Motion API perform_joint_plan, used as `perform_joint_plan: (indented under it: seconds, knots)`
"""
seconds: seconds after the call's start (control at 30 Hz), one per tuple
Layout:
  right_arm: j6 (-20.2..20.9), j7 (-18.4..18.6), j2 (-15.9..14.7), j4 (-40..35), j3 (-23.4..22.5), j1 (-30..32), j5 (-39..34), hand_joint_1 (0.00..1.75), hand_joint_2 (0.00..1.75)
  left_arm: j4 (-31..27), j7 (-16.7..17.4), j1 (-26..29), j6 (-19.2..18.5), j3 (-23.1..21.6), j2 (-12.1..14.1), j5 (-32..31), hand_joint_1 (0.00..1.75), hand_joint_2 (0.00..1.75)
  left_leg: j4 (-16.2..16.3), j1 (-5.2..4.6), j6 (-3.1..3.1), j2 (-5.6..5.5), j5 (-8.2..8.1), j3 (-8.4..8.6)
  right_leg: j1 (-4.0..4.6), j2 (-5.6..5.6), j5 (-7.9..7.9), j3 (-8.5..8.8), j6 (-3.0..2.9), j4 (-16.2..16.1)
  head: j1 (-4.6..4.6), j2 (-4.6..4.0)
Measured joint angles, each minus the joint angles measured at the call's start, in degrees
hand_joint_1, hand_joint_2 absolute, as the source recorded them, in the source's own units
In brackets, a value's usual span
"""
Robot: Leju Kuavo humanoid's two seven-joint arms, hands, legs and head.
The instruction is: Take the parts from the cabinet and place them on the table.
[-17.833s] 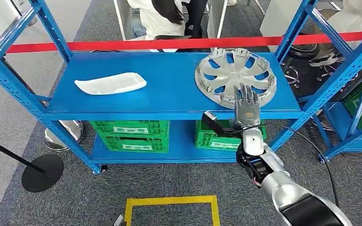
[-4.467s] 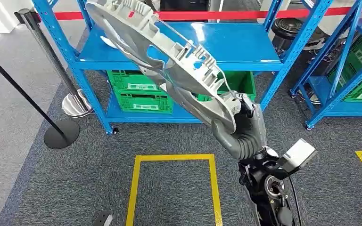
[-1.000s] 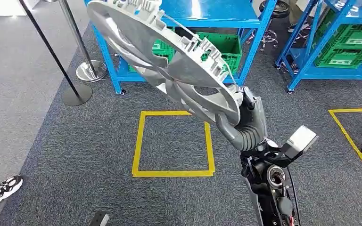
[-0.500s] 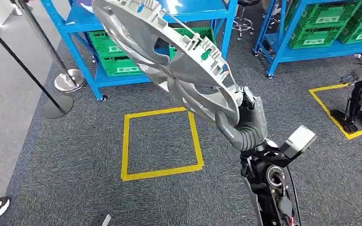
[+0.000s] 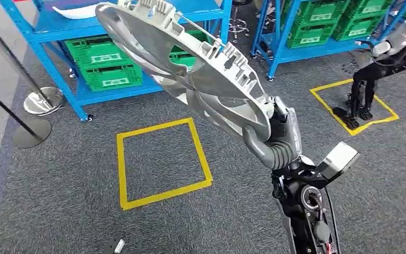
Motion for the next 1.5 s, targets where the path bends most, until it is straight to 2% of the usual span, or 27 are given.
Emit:
perform_joint_plan:
  seconds: [0.07, 0.1, 0.17, 0.2, 0.23, 0.37, 0.43, 0.47, 0.53, 0.57, 0.6, 0.67, 0.7, 0.73, 0.87, 0.9, 0.93, 0.97, 1.03, 1.07, 1.1, 1.13, 1.2, 1.23, 1.4, 1.47, 1.5]
  knots:
    - [0.0, 0.0, -0.1, 0.2, 0.0, 0.1, 0.0, 1.75, 1.75, 0.0, 0.2, 0.0, 0.0, 0.0, 0.1, -0.1, 0.0, 1.75, 0.0, -0.06, 0.02, 1.74, 0.01, -0.14, -0.02, -0.35, -1.25, -1.91, 0.14, 5.3, 0.05, 0.0]
    - [0.0, 0.0, -0.2, 0.2, -0.1, 0.1, 0.0, 1.75, 1.75, 0.0, 0.2, -0.1, 0.0, 0.0, 0.1, -0.1, 0.0, 1.75, 0.0, -0.07, 0.01, 2.55, 0.01, -0.12, -0.01, -0.46, -0.03, -0.45, 0.0, 3.4, 0.11, 0.0]
    - [0.0, 0.0, -0.2, 0.2, -0.1, 0.0, 0.0, 1.75, 1.75, 0.0, 0.3, -0.3, 0.0, 0.0, -0.1, -0.1, 0.0, 1.75, 0.0, -0.08, -0.16, 3.87, -0.1, 0.08, 0.05, -1.58, 4.12, 5.81, -0.47, -7.3, 0.11, 0.0]
    - [0.0, 0.0, -0.2, 0.2, -0.1, -0.1, 0.0, 1.75, 1.75, 0.0, 0.3, -0.3, 0.0, 0.0, -0.1, -0.1, 0.0, 1.75, 0.1, -0.2, -0.34, 4.34, -0.21, 0.22, 0.21, -3.65, 5.31, 8.81, -0.79, -12.4, 0.11, 0.0]
    - [0.0, 0.0, -0.2, 0.2, -0.1, -0.2, 0.0, 1.75, 1.75, 0.0, 0.3, -0.4, 0.0, 0.0, -0.1, -0.1, 0.0, 1.75, 0.2, -0.7, -0.67, 4.81, -0.39, 0.03, 0.84, -5.26, 4.47, 9.67, -1.27, -13.6, 0.07, 0.0]
    - [0.0, 0.0, -0.4, 0.2, -0.3, 0.0, 0.0, 1.75, 1.75, -0.1, 0.4, -0.6, 0.0, 0.0, -0.1, -0.2, 0.0, 1.75, 0.2, -0.49, -1.83, 6.41, -0.39, 0.1, 0.77, -2.4, 5.17, 8.71, -2.54, -13.7, 0.02, 0.0]
    - [0.0, 0.0, -0.4, 0.1, -0.4, 0.0, 0.0, 1.75, 1.75, -0.1, 0.4, -0.6, 0.0, 0.0, -0.1, -0.2, 0.0, 1.75, 3.0, -0.09, -2.51, 1.52, -2.91, -1.22, 0.29, -1.57, 5.52, 8.66, -3.14, -13.8, -0.22, 0.0]
    - [0.0, 0.0, -0.3, 0.1, -0.4, 0.0, 0.0, 1.75, 1.75, -0.1, 0.4, -0.5, 0.0, 0.0, -0.2, -0.2, 0.0, 1.75, 7.1, -0.04, -2.59, 0.32, -5.18, -3.05, 0.27, -1.05, 5.63, 8.56, -3.33, -13.8, -0.33, 0.0]
    - [0.0, 0.0, -0.2, 0.1, -0.4, 0.1, 0.0, 1.75, 1.75, 0.0, 0.4, -0.2, 0.0, 0.1, -0.2, -0.2, 0.0, 1.75, 17.0, -0.04, -2.71, -0.17, -9.04, -7.86, 0.31, 0.33, 5.82, 8.18, -3.53, -13.8, -0.33, 0.0]
    - [0.0, 0.0, -0.2, 0.1, -0.5, 0.2, 0.0, 1.75, 1.75, 0.0, 0.4, -0.1, 0.0, 0.1, -0.2, -0.2, 0.0, 1.75, 19.1, -0.04, -2.7, -0.18, -9.23, -9.06, 0.31, 1.03, 5.92, 8.04, -3.54, -13.8, -0.31, 0.0]
    - [0.0, 0.0, -0.2, 0.1, -0.5, 0.4, 0.0, 1.75, 1.75, 0.0, 0.4, -0.1, 0.0, 0.2, -0.2, -0.2, 0.0, 1.75, 18.1, -0.03, -2.63, -0.19, -7.92, -8.69, 0.29, 1.73, 6.04, 8.02, -3.42, -13.8, -0.35, 0.0]
    - [0.0, 0.0, -0.2, 0.1, -0.5, 0.7, 0.0, 1.75, 1.75, 0.0, 0.5, -0.1, 0.0, 0.2, -0.2, -0.2, 0.0, 1.75, 9.5, 0.04, -2.41, -0.65, -2.94, -4.54, 0.24, 3.15, 6.22, 8.04, -3.17, -13.8, -0.35, 0.0]
    - [0.0, 0.0, -0.2, 0.0, -0.5, 0.8, 0.0, 1.75, 1.75, 0.0, 0.5, -0.1, -0.1, 0.3, -0.2, -0.2, 0.0, 1.75, 3.5, 0.12, -2.23, -2.11, -0.38, -1.56, 0.18, 3.94, 6.36, 8.04, -2.95, -13.8, -0.33, 0.0]
    - [0.0, 0.0, -0.2, 0.0, -0.5, 0.8, 0.0, 1.75, 1.75, 0.0, 0.5, -0.1, -0.1, 0.3, -0.2, -0.2, 0.0, 1.75, 0.9, 0.32, -1.97, -5.61, -0.93, -0.19, 0.25, 4.5, 6.51, 7.78, -2.61, -13.7, -0.26, 0.0]
    - [-0.2, 0.0, -0.2, -0.5, -0.6, 1.6, 0.0, 1.75, 1.75, 0.0, 0.5, 0.3, -0.2, 0.3, -0.3, -0.2, 0.0, 1.75, 0.4, -0.11, -1.19, -3.64, -0.45, 0.13, -0.2, 6.85, 7.43, 6.89, -1.07, -14.0, -0.28, 0.0]
    - [-0.2, 0.0, -0.3, -0.6, -0.7, 1.8, 0.0, 1.75, 1.75, 0.0, 0.5, 0.2, -0.2, 0.4, -0.4, -0.2, 0.0, 1.75, 0.0, 0.4, -0.52, -2.55, 0.03, 0.14, -0.25, 6.11, 7.07, 6.42, -0.94, -13.4, -0.26, 0.0]
    - [-0.2, -0.1, -0.4, -0.8, -0.9, 2.0, 0.0, 1.75, 1.75, 0.0, 0.5, 0.3, -0.1, 0.6, -0.5, -0.2, 0.0, 1.75, 0.0, 0.31, -0.28, -2.08, 0.11, 0.09, 0.21, 2.82, 5.73, 5.57, -0.73, -11.6, 0.09, 0.0]
    - [-0.3, -0.2, -0.4, -1.0, -1.0, 2.2, 0.1, 1.75, 1.75, 0.0, 0.6, 0.4, -0.1, 0.6, -0.6, -0.2, 0.0, 1.75, 0.0, 0.23, -0.06, -1.31, 0.13, 0.02, 0.16, 1.06, 3.36, 3.79, -0.56, -7.7, 0.46, 0.0]
    - [-0.7, -0.3, -0.5, -1.4, -1.2, 3.2, 0.4, 1.75, 1.75, 0.1, 1.3, 1.0, -0.2, 0.6, -0.8, -0.9, 0.0, 1.75, 0.0, 0.15, 0.02, 0.45, 0.09, -0.1, 0.12, -0.02, -0.83, -0.5, -0.2, 2.0, 0.48, 0.0]
    - [-0.9, -0.3, -0.5, -1.6, -1.4, 3.8, 0.5, 1.75, 1.75, 0.1, 1.5, 1.2, -0.2, 0.6, -0.9, -0.9, 0.0, 1.75, 0.1, 0.15, 0.04, 1.32, 0.07, -0.13, 0.07, -0.16, -1.83, -1.98, -0.03, 5.5, 0.55, 0.0]
    - [-1.1, -0.3, -0.6, -1.8, -1.7, 4.2, 0.5, 1.75, 1.75, 0.2, 1.6, 1.2, -0.2, 0.6, -0.9, -1.0, 0.0, 1.75, 0.1, 0.15, 0.03, 2.19, 0.04, -0.13, 0.0, -0.29, -1.21, -1.83, -0.01, 5.6, 0.52, 0.0]
    - [-1.3, -0.3, -0.7, -2.0, -1.9, 4.4, 0.6, 1.75, 1.75, 0.2, 1.7, 1.2, -0.2, 0.6, -0.9, -1.1, 0.0, 1.75, 0.1, 0.15, -0.03, 2.88, -0.01, -0.1, -0.04, -0.52, 0.38, -0.13, -0.09, 2.6, 0.55, 0.0]
    - [-1.8, -0.2, -0.8, -2.7, -2.4, 4.9, 1.1, 1.75, 1.75, 0.2, 1.9, 1.0, -0.2, 0.6, -1.1, -1.4, 0.0, 1.75, 0.1, 0.16, -0.35, 4.12, -0.22, 0.14, -0.03, -2.27, 4.53, 6.14, -0.36, -8.5, 0.55, 0.0]
    - [-1.9, -0.1, -0.9, -3.1, -2.6, 5.1, 1.1, 1.75, 1.75, 0.2, 2.1, 0.8, -0.2, 0.6, -1.2, -1.4, 0.0, 1.75, 0.2, -0.2, -0.68, 4.57, -0.42, 0.27, 0.13, -5.12, 5.01, 8.68, -0.49, -13.0, 0.57, 0.0]
    - [-2.5, 1.2, -1.4, -4.9, -3.0, 6.1, 2.0, 1.75, 1.75, 0.1, 2.3, 0.4, -0.7, 0.6, -1.6, -1.9, 0.0, 1.75, 0.3, -0.32, -2.13, 6.65, -1.14, 0.33, 0.27, -1.94, 5.35, 8.43, -2.18, -13.5, 0.48, 0.0]
    - [-3.1, 1.7, -1.5, -6.1, -3.1, 6.9, 2.4, 1.75, 1.75, 0.1, 2.3, 0.3, -0.9, 0.6, -1.7, -2.1, 0.0, 1.75, 4.7, -0.01, -2.51, 1.55, -4.47, -1.52, 0.05, -1.03, 5.51, 8.31, -2.7, -13.5, 0.24, 0.0]
    - [-3.3, 1.7, -1.6, -6.4, -3.0, 7.1, 2.6, 1.75, 1.75, 0.1, 2.4, 0.3, -0.9, 0.6, -1.8, -2.2, 0.0, 1.75, 9.5, -0.01, -2.53, 0.44, -6.87, -3.7, 0.06, -0.53, 5.55, 8.2, -2.89, -13.5, 0.2, 0.0]
